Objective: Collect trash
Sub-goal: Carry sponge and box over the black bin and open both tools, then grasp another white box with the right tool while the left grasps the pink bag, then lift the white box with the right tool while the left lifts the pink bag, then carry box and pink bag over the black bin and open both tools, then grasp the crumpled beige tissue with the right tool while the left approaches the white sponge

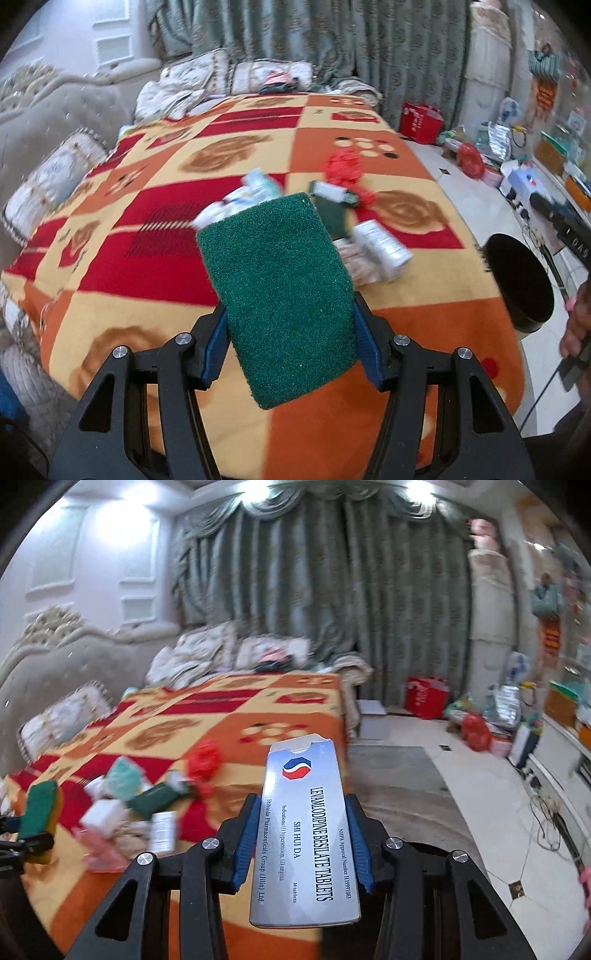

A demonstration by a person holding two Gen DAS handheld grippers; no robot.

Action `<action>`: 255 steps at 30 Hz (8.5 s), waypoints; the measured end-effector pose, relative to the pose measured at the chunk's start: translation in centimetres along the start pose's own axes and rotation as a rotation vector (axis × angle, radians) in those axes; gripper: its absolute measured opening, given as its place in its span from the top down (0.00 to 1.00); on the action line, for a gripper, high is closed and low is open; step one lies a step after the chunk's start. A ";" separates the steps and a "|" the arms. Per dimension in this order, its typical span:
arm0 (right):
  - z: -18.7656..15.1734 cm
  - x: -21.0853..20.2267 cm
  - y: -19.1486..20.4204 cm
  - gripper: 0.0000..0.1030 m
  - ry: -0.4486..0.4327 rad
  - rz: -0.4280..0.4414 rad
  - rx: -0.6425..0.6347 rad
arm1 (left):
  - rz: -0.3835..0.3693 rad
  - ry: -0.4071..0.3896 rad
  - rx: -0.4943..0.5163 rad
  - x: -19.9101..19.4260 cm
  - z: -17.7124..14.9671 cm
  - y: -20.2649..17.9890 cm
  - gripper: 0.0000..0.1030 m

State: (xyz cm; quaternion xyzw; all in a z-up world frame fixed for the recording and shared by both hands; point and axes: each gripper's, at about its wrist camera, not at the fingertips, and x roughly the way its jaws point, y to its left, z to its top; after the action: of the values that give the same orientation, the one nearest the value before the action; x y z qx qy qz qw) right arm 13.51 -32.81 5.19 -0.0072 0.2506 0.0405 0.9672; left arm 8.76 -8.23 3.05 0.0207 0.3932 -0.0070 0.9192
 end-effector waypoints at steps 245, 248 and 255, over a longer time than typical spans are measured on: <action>-2.4 6.7 10.2 0.16 0.219 0.393 0.076 | -0.265 -0.040 0.005 6.7 1.5 8.8 0.37; -2.7 8.2 14.3 0.16 0.252 0.433 -0.022 | -0.278 -0.031 -0.029 7.9 1.7 11.0 0.37; -4.0 12.6 18.4 0.16 0.359 0.391 -0.101 | -0.317 0.014 -0.038 10.4 2.6 11.8 0.37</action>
State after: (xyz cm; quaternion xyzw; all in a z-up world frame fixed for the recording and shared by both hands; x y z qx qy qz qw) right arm 21.06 -13.66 -4.27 -0.0141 0.4126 0.2369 0.8795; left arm 18.19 3.51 -2.32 -0.0591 0.3981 -0.1446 0.9040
